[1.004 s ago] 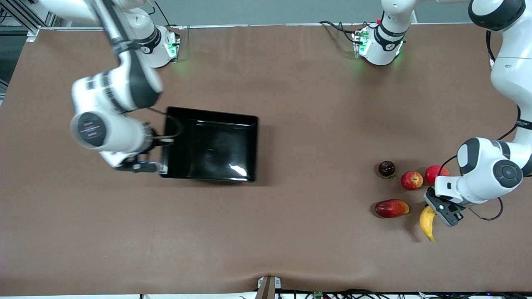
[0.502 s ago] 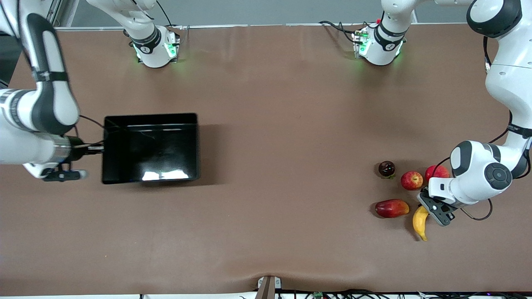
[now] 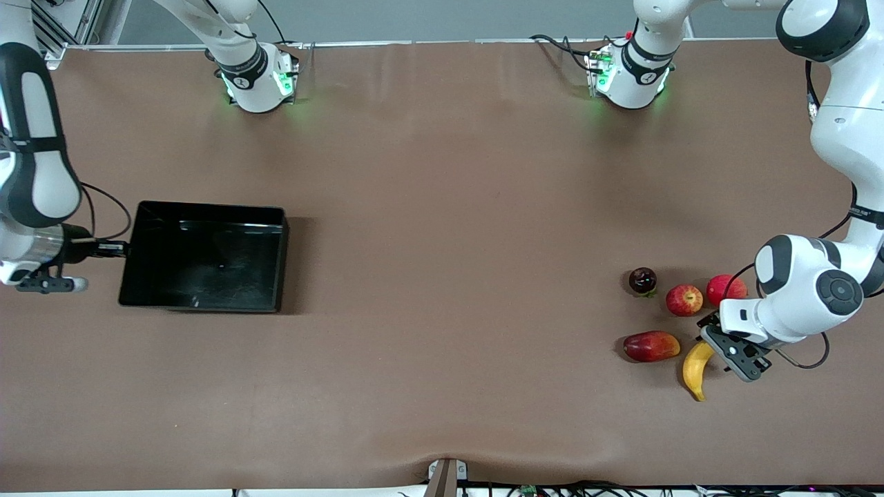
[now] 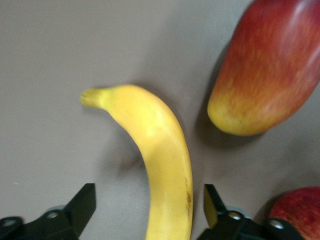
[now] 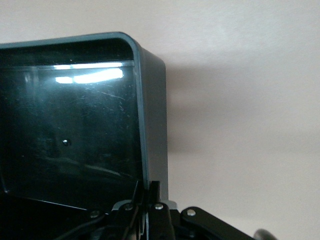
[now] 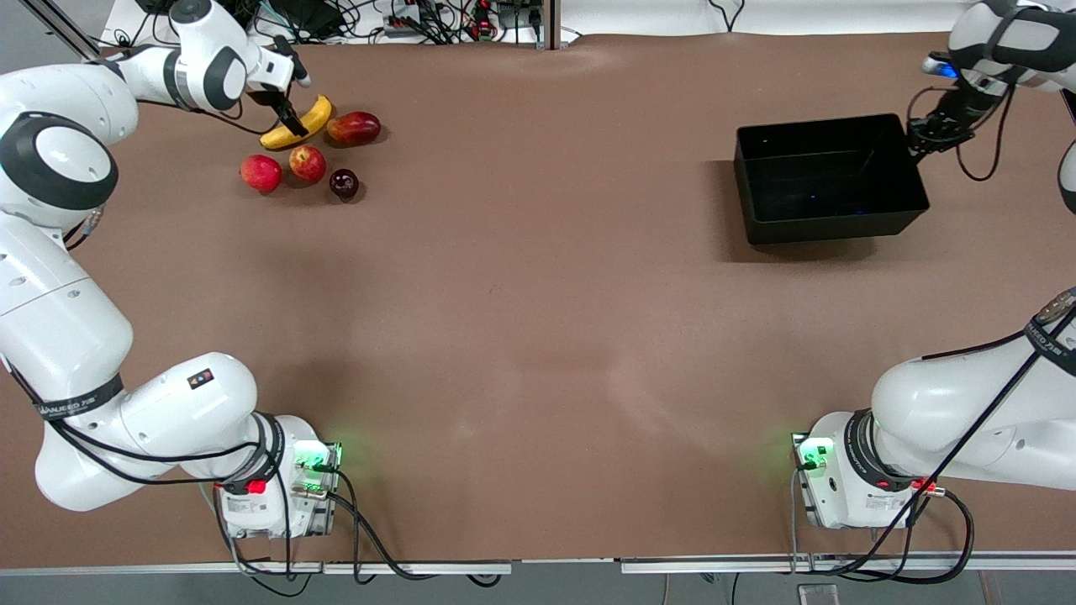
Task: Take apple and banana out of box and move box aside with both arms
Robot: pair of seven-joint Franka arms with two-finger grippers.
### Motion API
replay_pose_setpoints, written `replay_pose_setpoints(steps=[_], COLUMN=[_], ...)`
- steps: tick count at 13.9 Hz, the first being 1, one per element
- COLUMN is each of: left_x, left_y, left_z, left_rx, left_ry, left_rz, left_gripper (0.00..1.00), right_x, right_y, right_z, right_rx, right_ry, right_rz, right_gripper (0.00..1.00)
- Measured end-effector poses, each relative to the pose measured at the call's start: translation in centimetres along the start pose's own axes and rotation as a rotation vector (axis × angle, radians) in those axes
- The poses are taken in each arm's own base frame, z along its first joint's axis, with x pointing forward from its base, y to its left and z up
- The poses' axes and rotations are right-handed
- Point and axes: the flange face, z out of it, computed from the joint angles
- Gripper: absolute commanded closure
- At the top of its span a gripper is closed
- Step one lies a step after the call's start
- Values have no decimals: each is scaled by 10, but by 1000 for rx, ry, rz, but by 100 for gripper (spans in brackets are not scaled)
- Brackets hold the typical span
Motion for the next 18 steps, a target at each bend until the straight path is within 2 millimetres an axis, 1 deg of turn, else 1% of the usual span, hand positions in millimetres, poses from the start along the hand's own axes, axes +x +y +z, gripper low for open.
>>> replay_pose_setpoints(steps=[2, 3, 4, 5, 7, 8, 10, 12, 13, 14, 15, 16, 18], left_x=[10, 17, 22, 27, 36, 41, 54, 70, 80, 91, 104, 119, 147], left_y=[-2, -4, -5, -6, -8, -7, 1, 14, 22, 31, 42, 55, 82], left_z=[-23, -38, -54, -69, -97, -112, -138, -160, -172, -184, -196, -208, -225], left_rx=[-10, -26, -50, -75, -79, -72, -70, -76, -79, -80, -83, -90, -105], left_ry=[-4, -10, -25, -38, -48, -52, -74, -96, -105, -110, -113, -114, -116], left_rz=[-5, -21, -39, -58, -116, -148, -216, -295, -340, -389, -441, -499, -620], left_gripper=[0, 0, 0, 0, 0, 0, 0, 0, 0, 0, 0, 0, 0], right_x=[-3, -2, 0, 1, 5, 7, 16, 25, 30, 36, 43, 50, 58], right_y=[23, 28, 30, 30, 27, 27, 25, 24, 23, 19, 11, -1, -27], right_z=[17, 26, 34, 39, 37, 32, 17, -3, -16, -34, -57, -82, -126], right_rx=[5, 8, 10, 13, 11, 6, -17, -47, -69, -96, -135, -181, -247], right_ry=[4, 0, -4, -9, -3, 7, 31, 60, 68, 60, 49, 35, 23], right_rz=[-31, -37, -40, -45, -83, -136, -319, -465, -514, -559, -598, -637, -687], right_gripper=[100, 75, 11, 0, 0, 0, 0, 0, 0, 0, 0, 0, 0])
